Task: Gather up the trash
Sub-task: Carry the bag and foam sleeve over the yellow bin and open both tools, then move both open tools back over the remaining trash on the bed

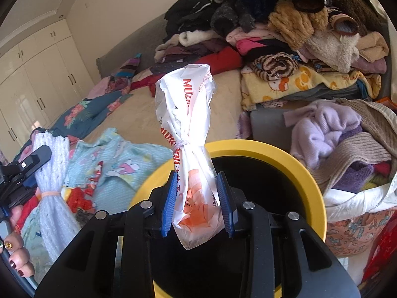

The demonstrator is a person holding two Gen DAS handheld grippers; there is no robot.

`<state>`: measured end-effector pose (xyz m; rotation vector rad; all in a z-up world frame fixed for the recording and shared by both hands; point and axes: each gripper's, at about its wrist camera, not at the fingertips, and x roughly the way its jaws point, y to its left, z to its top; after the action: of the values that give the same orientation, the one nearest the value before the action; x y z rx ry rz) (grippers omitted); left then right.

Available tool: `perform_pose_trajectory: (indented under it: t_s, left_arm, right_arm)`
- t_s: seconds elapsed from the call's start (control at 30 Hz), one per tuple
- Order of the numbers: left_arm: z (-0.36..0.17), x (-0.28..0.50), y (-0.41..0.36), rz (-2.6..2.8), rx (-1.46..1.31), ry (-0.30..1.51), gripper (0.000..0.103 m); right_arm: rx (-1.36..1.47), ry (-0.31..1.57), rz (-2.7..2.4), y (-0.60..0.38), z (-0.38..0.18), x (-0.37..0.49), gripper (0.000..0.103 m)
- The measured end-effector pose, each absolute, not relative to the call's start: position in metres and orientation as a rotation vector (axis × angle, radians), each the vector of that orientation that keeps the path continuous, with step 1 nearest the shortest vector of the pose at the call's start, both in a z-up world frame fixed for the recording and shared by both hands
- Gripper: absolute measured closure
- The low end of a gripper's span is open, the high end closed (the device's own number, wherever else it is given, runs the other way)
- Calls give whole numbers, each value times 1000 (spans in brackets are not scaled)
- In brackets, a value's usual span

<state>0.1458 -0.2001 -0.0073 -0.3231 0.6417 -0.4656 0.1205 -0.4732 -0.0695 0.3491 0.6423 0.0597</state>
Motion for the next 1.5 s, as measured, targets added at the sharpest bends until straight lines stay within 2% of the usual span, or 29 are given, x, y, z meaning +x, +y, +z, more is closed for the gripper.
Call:
perform_pose_trajectory:
  t_s: [0.27,0.33,0.37,0.4,0.43,0.47,0.5,0.57,1.07,1.5]
  left_arm:
    - [-29,154,-231,-501,-284,677,78]
    - [-34,158,-236,-502,-281,686,78]
    - [-36,160,-237,-505,-281,691,76]
    - [-39,163,-238,-510,-287,702,65]
    - [-41,165,-238,-505,-289,704,47]
    - [-42,166,-238,-495,-290,705,39]
    - [-44,167,-234,-488,-300,705,26]
    - [-44,167,-229,-482,-316,700,12]
    - [-34,141,-177,-344,-253,626,11]
    - [-16,124,-144,-277,-235,550,11]
  right_arm:
    - [367,689,33,-493,-88,125,71]
    - [376,689,34,-495,-89,125,68]
    - [387,687,36,-497,-90,125,63]
    - [399,685,35,-499,-91,125,60]
    - [406,684,38,-501,-91,125,59]
    - [405,683,36,-501,-90,125,51]
    - [398,677,27,-501,-90,124,41]
    - [382,659,15,-500,-88,123,35]
    - [316,575,64,-458,-67,116,21]
    - [258,547,171,-406,-45,109,18]
